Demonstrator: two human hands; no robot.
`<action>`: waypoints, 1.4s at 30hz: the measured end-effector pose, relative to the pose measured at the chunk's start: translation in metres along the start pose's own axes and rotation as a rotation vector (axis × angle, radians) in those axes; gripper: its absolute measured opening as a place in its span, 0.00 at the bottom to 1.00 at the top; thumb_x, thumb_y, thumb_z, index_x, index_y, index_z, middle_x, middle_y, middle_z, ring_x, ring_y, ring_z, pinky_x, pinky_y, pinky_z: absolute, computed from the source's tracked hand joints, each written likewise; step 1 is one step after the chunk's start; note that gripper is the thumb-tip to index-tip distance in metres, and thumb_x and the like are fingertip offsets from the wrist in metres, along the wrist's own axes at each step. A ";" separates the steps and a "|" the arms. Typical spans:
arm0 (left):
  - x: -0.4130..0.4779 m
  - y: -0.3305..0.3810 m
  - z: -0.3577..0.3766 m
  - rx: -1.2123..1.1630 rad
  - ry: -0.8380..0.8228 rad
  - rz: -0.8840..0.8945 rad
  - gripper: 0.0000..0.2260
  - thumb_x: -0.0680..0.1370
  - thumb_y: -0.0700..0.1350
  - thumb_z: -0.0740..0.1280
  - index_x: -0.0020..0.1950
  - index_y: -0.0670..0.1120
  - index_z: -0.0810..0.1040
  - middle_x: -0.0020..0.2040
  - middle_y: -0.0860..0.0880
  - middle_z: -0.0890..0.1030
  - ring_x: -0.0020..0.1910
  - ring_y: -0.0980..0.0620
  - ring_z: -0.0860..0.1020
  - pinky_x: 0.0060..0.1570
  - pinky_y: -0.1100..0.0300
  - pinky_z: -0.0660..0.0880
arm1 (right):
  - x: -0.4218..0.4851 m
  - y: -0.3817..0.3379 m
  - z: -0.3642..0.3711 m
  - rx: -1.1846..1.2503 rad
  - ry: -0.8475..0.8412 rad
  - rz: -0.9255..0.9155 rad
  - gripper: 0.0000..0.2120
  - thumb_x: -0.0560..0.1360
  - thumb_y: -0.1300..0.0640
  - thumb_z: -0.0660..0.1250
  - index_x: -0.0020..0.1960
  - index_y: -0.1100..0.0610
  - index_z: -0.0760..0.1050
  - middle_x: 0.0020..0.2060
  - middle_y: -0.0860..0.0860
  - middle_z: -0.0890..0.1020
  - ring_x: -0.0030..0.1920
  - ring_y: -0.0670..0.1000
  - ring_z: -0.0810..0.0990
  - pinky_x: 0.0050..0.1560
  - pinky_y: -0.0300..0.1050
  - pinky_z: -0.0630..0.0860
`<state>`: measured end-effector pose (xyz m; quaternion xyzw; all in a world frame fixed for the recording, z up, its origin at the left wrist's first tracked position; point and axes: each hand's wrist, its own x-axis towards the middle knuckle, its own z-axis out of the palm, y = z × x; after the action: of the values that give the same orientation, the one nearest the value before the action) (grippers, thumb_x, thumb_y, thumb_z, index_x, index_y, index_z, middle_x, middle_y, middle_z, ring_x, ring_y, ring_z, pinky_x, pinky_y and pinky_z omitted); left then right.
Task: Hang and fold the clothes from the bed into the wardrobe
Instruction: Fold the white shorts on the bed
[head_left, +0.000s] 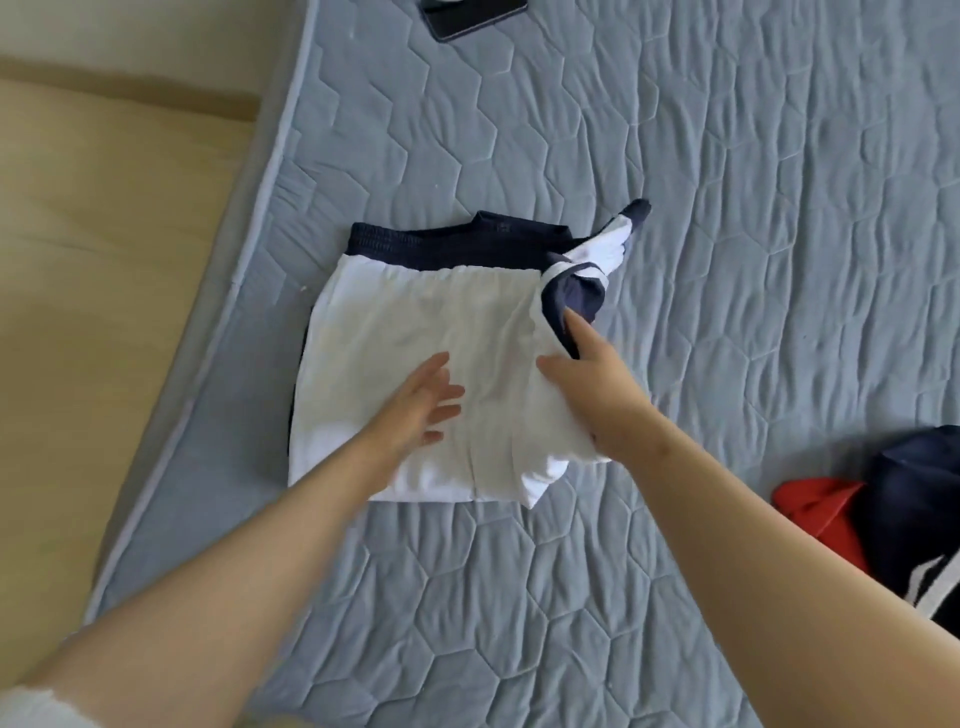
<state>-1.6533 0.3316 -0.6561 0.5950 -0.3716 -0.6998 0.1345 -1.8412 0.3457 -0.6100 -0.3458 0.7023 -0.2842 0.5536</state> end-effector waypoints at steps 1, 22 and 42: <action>-0.006 0.005 -0.011 -0.075 0.035 0.003 0.12 0.81 0.55 0.53 0.65 0.61 0.63 0.54 0.54 0.77 0.53 0.55 0.77 0.52 0.55 0.71 | 0.001 -0.015 0.016 -0.048 -0.049 -0.028 0.20 0.73 0.64 0.58 0.58 0.43 0.71 0.42 0.40 0.77 0.47 0.51 0.76 0.45 0.44 0.74; -0.008 -0.032 -0.077 0.391 0.456 0.014 0.11 0.69 0.40 0.67 0.48 0.48 0.69 0.38 0.53 0.74 0.41 0.44 0.75 0.33 0.57 0.67 | -0.015 0.023 0.134 -0.230 0.119 0.304 0.15 0.75 0.61 0.56 0.57 0.50 0.73 0.43 0.44 0.75 0.36 0.43 0.73 0.31 0.37 0.65; 0.051 -0.052 -0.114 0.193 0.456 -0.126 0.38 0.64 0.52 0.78 0.66 0.43 0.63 0.60 0.49 0.72 0.58 0.47 0.74 0.54 0.58 0.70 | 0.039 0.069 0.117 0.260 0.206 0.389 0.33 0.67 0.44 0.73 0.67 0.45 0.60 0.59 0.48 0.74 0.53 0.52 0.77 0.46 0.48 0.77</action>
<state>-1.5473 0.2940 -0.7303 0.7696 -0.3590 -0.5157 0.1137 -1.7446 0.3543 -0.7131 -0.0992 0.7660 -0.2940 0.5630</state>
